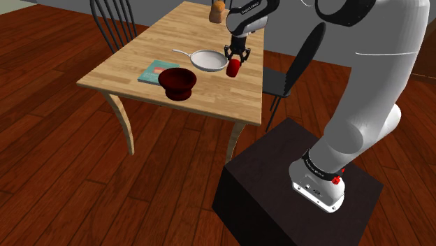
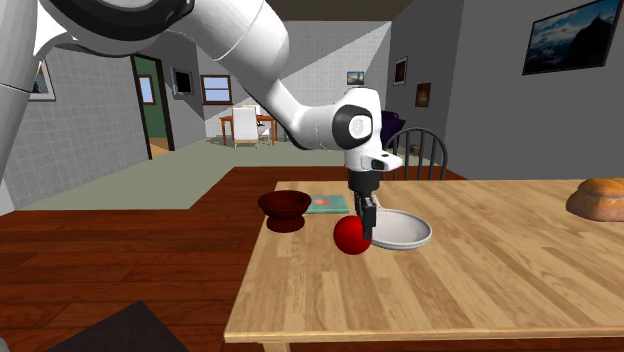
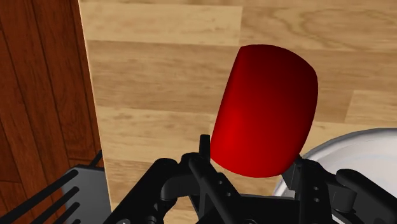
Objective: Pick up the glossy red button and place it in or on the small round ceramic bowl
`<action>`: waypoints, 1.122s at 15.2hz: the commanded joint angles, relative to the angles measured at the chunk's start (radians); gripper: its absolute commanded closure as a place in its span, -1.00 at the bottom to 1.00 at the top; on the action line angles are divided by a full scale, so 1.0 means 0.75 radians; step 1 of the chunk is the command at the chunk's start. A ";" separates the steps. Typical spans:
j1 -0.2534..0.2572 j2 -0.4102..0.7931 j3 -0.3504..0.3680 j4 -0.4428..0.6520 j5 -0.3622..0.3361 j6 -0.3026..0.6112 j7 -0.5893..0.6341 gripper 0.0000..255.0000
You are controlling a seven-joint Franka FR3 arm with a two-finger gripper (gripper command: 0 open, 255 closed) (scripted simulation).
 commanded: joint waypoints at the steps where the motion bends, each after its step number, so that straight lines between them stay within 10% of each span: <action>1: 0.001 -0.020 0.001 0.012 0.001 -0.031 -0.002 1.00; 17: 0.003 -0.131 0.002 0.144 0.008 -0.274 -0.023 1.00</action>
